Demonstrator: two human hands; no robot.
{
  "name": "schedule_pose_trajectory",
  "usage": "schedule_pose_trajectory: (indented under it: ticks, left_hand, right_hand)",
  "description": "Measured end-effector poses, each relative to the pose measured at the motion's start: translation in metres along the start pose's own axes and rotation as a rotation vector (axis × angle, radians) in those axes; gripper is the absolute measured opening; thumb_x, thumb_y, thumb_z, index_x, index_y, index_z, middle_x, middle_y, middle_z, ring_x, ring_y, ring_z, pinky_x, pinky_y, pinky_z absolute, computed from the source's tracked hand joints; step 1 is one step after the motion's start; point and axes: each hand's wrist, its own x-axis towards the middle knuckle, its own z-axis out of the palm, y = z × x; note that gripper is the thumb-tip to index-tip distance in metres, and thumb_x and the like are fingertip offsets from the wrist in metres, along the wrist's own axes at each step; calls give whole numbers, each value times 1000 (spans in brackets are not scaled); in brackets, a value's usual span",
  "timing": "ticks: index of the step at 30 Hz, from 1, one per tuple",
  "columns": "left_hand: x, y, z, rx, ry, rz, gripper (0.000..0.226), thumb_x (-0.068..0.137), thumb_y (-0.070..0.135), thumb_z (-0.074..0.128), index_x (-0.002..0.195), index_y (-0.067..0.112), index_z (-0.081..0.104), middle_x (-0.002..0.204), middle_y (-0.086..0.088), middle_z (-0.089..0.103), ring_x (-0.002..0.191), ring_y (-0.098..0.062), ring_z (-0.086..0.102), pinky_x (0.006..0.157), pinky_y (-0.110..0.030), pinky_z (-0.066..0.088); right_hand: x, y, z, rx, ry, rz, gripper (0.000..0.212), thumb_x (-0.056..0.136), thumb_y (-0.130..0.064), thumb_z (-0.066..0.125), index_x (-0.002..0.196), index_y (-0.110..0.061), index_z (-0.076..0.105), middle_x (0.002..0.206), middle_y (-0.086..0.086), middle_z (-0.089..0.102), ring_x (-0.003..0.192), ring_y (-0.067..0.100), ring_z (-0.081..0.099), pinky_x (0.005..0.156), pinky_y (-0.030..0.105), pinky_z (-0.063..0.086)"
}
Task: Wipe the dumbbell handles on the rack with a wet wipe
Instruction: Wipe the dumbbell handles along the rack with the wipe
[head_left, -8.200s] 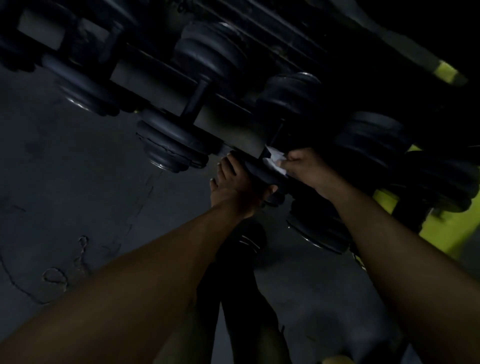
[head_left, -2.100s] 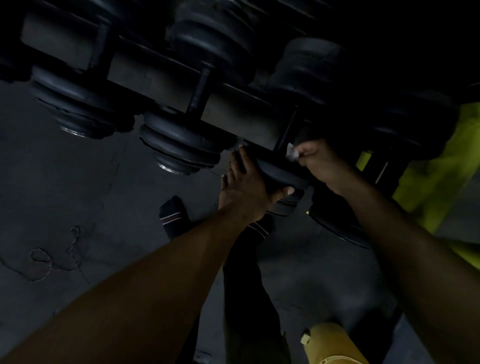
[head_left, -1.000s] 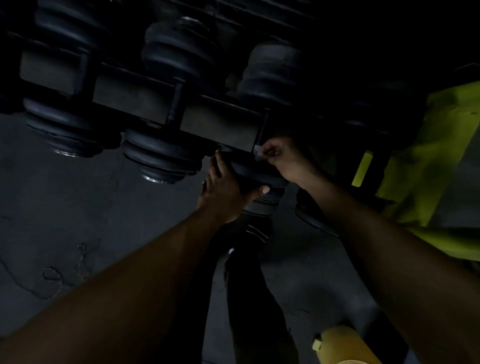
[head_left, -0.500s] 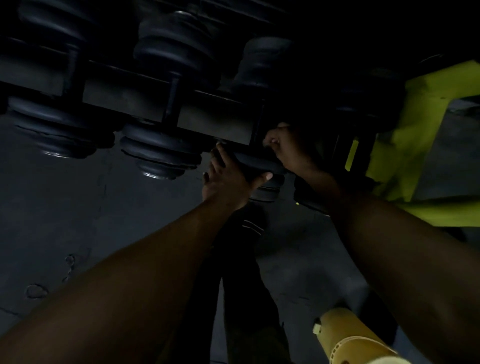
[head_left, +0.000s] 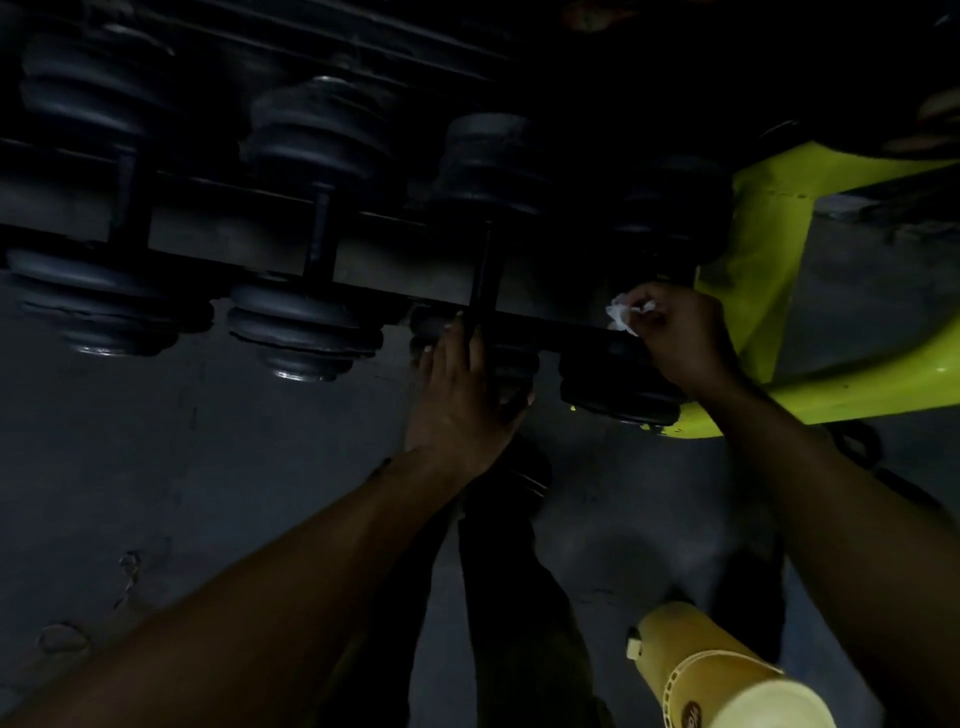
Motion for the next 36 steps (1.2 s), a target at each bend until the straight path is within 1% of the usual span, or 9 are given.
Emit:
schedule_pose_trajectory:
  ticks: [4, 8, 15, 19, 24, 30, 32, 34, 36]
  left_hand:
    - [-10, 27, 12, 66, -84, 67, 95, 98, 66, 41, 160, 5, 4, 169, -16, 1, 156, -27, 0, 124, -38, -6]
    - [-13, 52, 32, 0, -106, 41, 92, 97, 64, 44, 160, 7, 9, 168, -13, 11, 156, -25, 5, 125, -37, -1]
    - [25, 107, 86, -93, -257, -101, 102, 89, 70, 51, 161, 10, 10, 168, -12, 12, 155, -28, 8, 125, -45, 11]
    - [50, 140, 114, -186, -244, -279, 126, 78, 76, 62, 161, 10, -6, 169, -14, -2, 156, -29, 3, 125, -49, 12]
    - [52, 152, 131, -215, -134, -381, 139, 69, 83, 64, 159, 11, -14, 169, -10, -12, 157, -29, 0, 123, -57, 13]
    - [51, 150, 134, -181, -137, -363, 139, 68, 89, 57, 160, 14, -15, 169, -8, -12, 156, -31, 5, 123, -58, 16]
    - [51, 150, 134, -164, -143, -359, 139, 67, 91, 54, 160, 14, -14, 169, -9, -11, 156, -32, 6, 123, -56, 16]
    - [51, 151, 134, -156, -138, -360, 140, 66, 92, 53, 160, 13, -14, 169, -9, -11, 156, -31, 5, 124, -55, 16]
    - [52, 150, 135, -161, -141, -369, 141, 65, 92, 54, 159, 14, -15, 169, -8, -12, 156, -29, 3, 124, -54, 15]
  right_hand:
    - [-7, 14, -19, -24, 9, -44, 21, 84, -9, 68, 104, -17, 73, 102, -9, 70, 91, -3, 60, 76, 3, 42]
    - [1, 40, -25, -140, 49, -43, 19, 85, -16, 67, 103, -17, 71, 100, 4, 73, 91, 21, 67, 82, 37, 53]
    - [31, 72, -32, -232, 44, -95, 22, 89, -28, 65, 111, -23, 64, 103, 1, 69, 98, 26, 63, 82, 37, 50]
    - [47, 86, -30, -312, -59, -217, 24, 92, -30, 56, 116, -28, 54, 104, 0, 66, 98, 27, 62, 79, 39, 51]
    - [67, 104, -14, -268, -283, -465, 23, 94, -16, 54, 112, -15, 69, 115, 7, 61, 108, 24, 58, 89, 22, 38]
    - [77, 106, -12, -262, -521, -704, 19, 92, -11, 60, 98, -7, 77, 105, 10, 62, 99, 22, 63, 90, 34, 49]
    - [80, 101, -13, -226, -572, -620, 17, 89, -6, 58, 95, -2, 73, 100, 15, 63, 91, 28, 61, 80, 35, 50]
    - [86, 95, -12, -141, -544, -400, 9, 83, -8, 60, 91, -7, 65, 84, 9, 63, 76, 27, 57, 63, 32, 45]
    - [93, 98, -6, -185, -421, -372, 13, 86, -19, 57, 98, -15, 60, 81, -8, 61, 81, 18, 57, 76, 39, 50]
